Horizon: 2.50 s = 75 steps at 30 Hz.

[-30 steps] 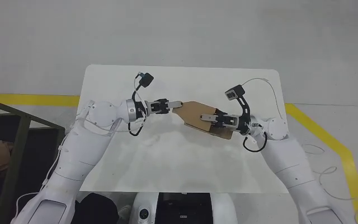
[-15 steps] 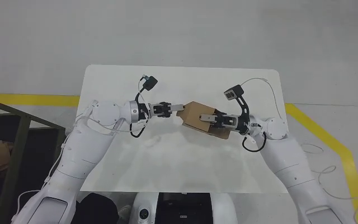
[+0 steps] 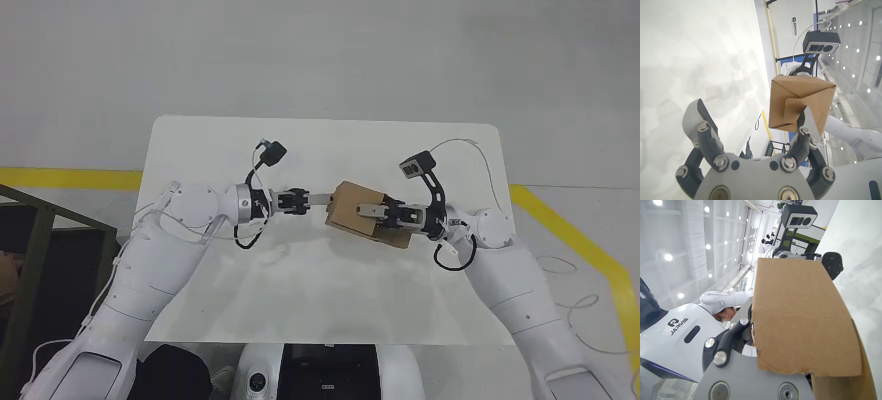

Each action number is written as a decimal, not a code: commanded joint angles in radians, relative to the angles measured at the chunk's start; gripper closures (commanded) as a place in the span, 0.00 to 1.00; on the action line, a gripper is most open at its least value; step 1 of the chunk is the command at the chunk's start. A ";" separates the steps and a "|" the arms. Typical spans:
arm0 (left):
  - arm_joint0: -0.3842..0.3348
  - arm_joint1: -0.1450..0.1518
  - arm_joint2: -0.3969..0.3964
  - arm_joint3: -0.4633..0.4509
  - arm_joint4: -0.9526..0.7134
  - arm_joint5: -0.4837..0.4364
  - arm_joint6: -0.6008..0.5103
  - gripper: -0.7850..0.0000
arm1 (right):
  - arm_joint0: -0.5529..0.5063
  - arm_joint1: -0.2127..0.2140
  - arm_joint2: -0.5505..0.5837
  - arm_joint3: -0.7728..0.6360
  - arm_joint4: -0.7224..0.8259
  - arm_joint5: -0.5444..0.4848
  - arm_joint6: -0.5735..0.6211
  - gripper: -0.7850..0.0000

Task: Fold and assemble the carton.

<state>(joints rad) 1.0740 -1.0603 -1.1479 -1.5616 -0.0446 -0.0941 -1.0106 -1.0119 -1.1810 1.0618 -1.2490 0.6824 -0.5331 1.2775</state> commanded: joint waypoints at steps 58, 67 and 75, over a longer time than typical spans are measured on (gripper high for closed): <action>-0.012 -0.003 0.057 -0.001 -0.036 -0.050 -0.001 0.00 | 0.005 -0.014 -0.004 0.010 0.002 0.004 0.014 1.00; -0.017 -0.005 0.067 0.001 -0.047 -0.063 0.005 0.00 | 0.007 -0.015 -0.004 0.010 -0.001 0.003 0.013 1.00; -0.028 -0.009 0.085 0.012 -0.039 -0.062 0.015 0.00 | 0.005 -0.015 -0.001 0.006 -0.004 0.005 0.015 1.00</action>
<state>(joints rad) 1.0467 -1.0692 -1.0632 -1.5524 -0.0866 -0.1561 -1.0003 -1.0070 -1.1961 1.0613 -1.2423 0.6792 -0.5288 1.2912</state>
